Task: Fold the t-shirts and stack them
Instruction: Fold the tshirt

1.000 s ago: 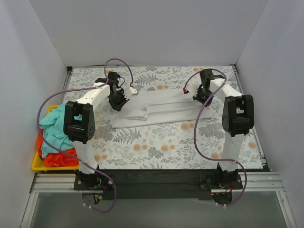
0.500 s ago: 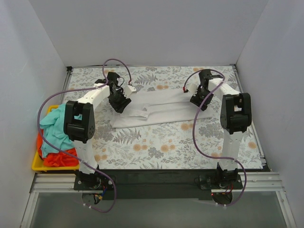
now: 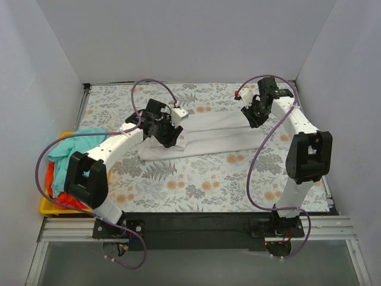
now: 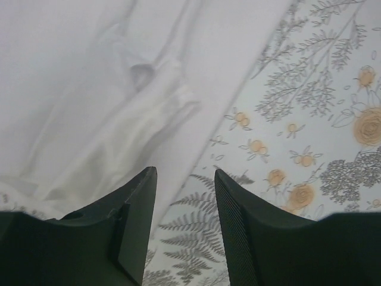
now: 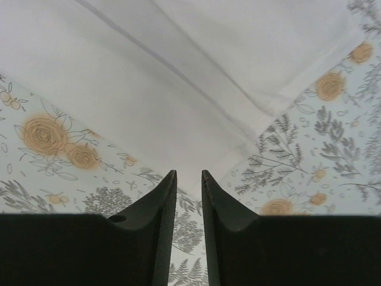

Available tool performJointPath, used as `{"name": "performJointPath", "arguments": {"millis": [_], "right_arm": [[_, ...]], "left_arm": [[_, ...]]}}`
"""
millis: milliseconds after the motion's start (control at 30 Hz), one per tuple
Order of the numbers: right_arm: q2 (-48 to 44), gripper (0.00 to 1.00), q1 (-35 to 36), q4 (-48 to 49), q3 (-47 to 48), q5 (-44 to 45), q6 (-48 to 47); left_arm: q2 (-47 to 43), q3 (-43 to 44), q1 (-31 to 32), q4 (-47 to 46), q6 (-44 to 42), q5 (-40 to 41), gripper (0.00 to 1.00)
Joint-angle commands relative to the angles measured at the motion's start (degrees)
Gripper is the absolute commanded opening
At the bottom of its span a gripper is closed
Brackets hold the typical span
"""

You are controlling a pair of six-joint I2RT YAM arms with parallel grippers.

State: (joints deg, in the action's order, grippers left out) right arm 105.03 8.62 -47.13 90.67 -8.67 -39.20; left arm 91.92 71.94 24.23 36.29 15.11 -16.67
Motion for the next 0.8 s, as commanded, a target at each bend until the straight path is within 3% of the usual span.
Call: {"name": "performJointPath", "arguments": {"millis": [0, 300, 767], "right_arm": [[1.49, 0.29, -0.27, -2.26, -2.96, -3.46, 4.74], [6.76, 0.21, -0.27, -1.38, -4.19, -4.61, 8.44], [9.49, 0.21, -0.27, 0.64, -6.21, -3.11, 8.79]], "left_arm": [[0.8, -4.09, 5.72, -6.05, 7.82, 4.44, 0.42], [7.48, -3.56, 14.26, -9.92, 14.32, 12.79, 0.41], [15.04, -1.28, 15.23, -16.78, 16.35, 29.76, 0.4]]}}
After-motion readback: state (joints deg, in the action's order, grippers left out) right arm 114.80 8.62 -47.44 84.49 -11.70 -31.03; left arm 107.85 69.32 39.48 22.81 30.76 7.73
